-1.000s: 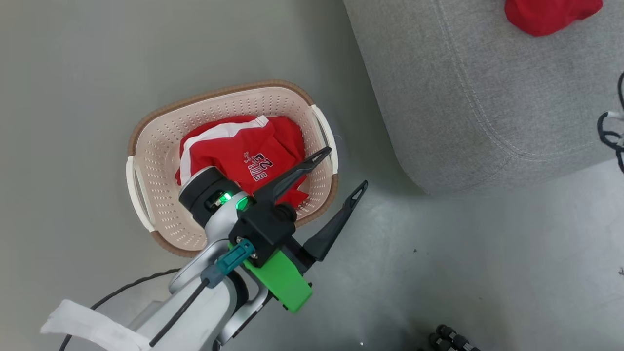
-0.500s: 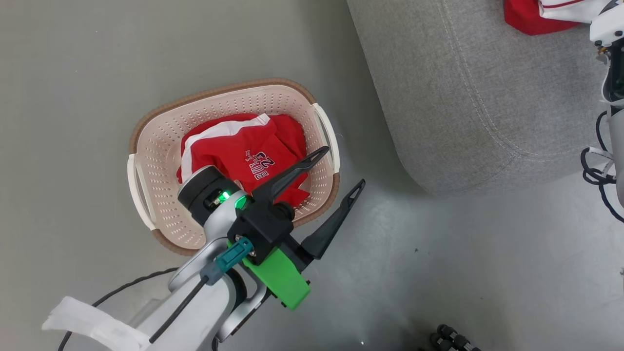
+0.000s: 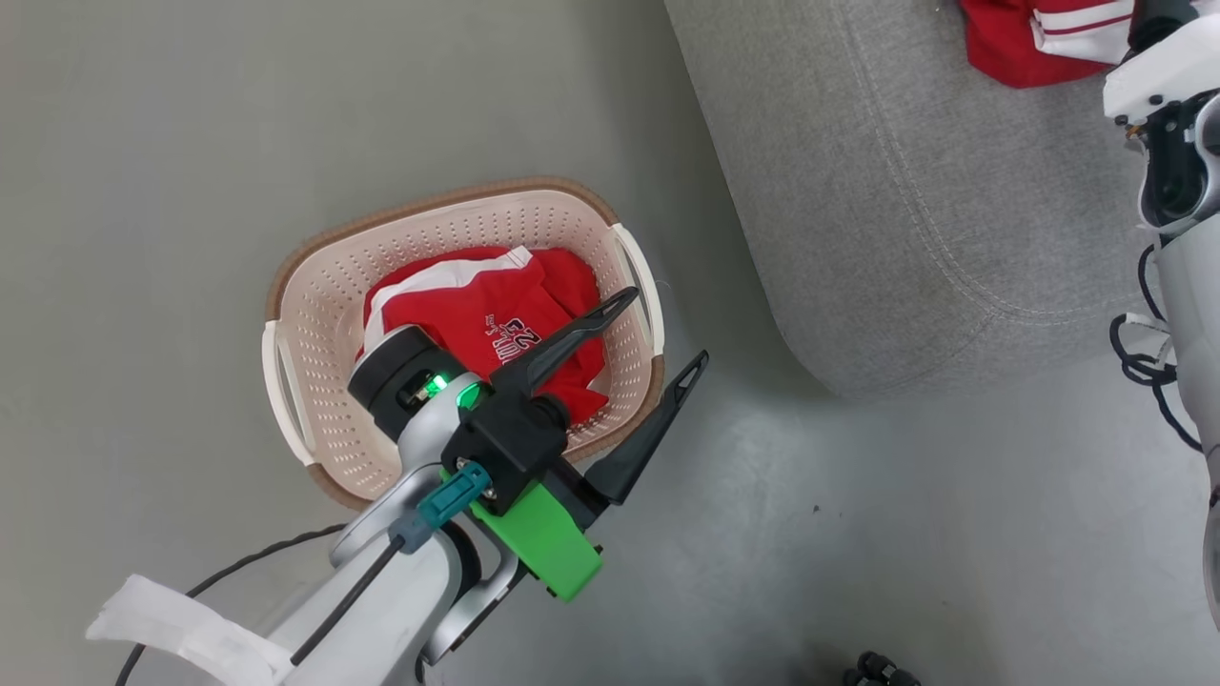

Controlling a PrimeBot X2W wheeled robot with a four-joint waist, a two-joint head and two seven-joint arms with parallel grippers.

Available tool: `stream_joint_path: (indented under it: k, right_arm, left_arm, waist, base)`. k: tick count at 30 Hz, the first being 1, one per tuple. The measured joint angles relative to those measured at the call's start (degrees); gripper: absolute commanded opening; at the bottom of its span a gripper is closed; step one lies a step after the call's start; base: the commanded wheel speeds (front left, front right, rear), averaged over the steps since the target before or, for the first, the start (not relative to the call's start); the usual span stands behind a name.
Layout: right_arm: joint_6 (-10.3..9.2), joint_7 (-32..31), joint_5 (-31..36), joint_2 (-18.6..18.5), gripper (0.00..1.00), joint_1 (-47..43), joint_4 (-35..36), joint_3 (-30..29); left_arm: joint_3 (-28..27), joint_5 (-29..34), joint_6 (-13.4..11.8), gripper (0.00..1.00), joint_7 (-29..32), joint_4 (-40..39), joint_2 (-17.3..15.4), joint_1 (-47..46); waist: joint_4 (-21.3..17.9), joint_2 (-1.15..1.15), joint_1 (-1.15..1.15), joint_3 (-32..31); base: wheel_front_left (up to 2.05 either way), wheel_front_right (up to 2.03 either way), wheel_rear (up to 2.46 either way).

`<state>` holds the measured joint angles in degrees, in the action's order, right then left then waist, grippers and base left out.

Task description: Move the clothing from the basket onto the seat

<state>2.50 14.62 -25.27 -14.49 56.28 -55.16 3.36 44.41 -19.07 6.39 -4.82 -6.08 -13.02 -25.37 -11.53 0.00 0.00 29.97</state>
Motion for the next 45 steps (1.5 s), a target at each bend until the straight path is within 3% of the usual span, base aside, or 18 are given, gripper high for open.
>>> stream_joint_path:
  k: [15,27,36,45]
  right_arm:
    - [1.82,-0.01,2.49,1.12,1.00,-7.41,1.94,1.53]
    - [3.05,-0.01,5.95,2.46,1.00,-14.66,11.31,4.27]
    - [3.53,-0.01,7.72,5.32,1.00,-20.27,19.23,6.02]
    - [3.56,-0.01,8.72,7.03,1.00,-26.55,24.15,8.13]
  left_arm:
    - [-0.81,-1.13,-0.19,1.00,-3.34,4.42,0.96,0.40]
    - [-5.55,-3.15,-4.77,1.00,-5.90,8.66,1.64,4.48]
    - [-10.02,-5.48,-9.57,1.00,-6.68,11.25,1.96,7.87]
    - [-14.04,-6.06,-11.55,1.00,-7.43,12.58,2.22,10.60]
  waist:
    - [-0.26,0.00,0.00,-6.18]
    - [1.46,0.00,-0.01,-12.88]
    - [4.04,0.00,-0.01,-17.33]
    - [6.66,0.00,-0.01,-20.68]
  base:
    - [0.00,0.00,0.00]
    - [0.00,0.00,0.00]
    - [0.00,0.00,0.00]
    - [0.00,0.00,0.00]
